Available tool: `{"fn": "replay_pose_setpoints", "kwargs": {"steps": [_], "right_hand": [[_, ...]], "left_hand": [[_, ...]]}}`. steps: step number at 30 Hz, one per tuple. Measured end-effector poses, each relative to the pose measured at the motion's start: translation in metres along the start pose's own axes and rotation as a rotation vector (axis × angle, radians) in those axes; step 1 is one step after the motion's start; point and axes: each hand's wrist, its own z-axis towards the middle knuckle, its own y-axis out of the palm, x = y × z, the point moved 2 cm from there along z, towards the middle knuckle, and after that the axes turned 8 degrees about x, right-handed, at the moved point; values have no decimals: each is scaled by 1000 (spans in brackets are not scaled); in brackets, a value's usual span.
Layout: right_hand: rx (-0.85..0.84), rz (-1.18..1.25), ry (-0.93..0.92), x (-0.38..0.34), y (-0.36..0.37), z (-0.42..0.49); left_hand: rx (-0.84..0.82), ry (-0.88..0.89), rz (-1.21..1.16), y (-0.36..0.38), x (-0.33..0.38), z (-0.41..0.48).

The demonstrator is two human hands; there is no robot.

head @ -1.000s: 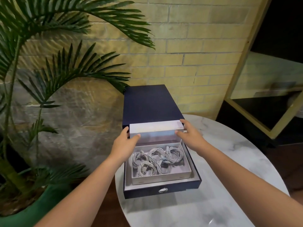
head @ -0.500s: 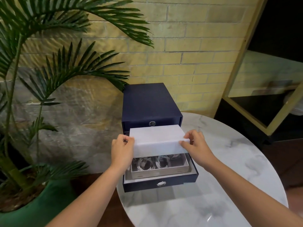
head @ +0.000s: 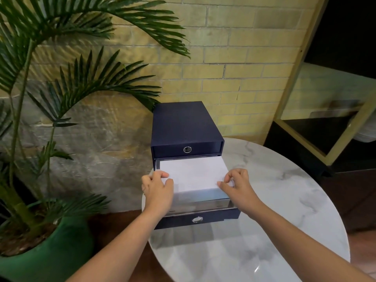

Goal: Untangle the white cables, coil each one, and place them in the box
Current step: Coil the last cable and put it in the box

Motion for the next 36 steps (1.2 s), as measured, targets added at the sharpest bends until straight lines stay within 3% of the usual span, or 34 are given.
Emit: {"fn": "replay_pose_setpoints", "kwargs": {"steps": [9, 23, 36], "right_hand": [[-94, -173, -94, -7, 0, -2], [-198, -382, -86, -7, 3, -1], [-318, -726, -181, -11, 0, 12]], "left_hand": [[-87, 49, 56, 3, -1, -1], [-229, 41, 148, 6, -7, 1], [-414, 65, 454, 18, -15, 1]]}}
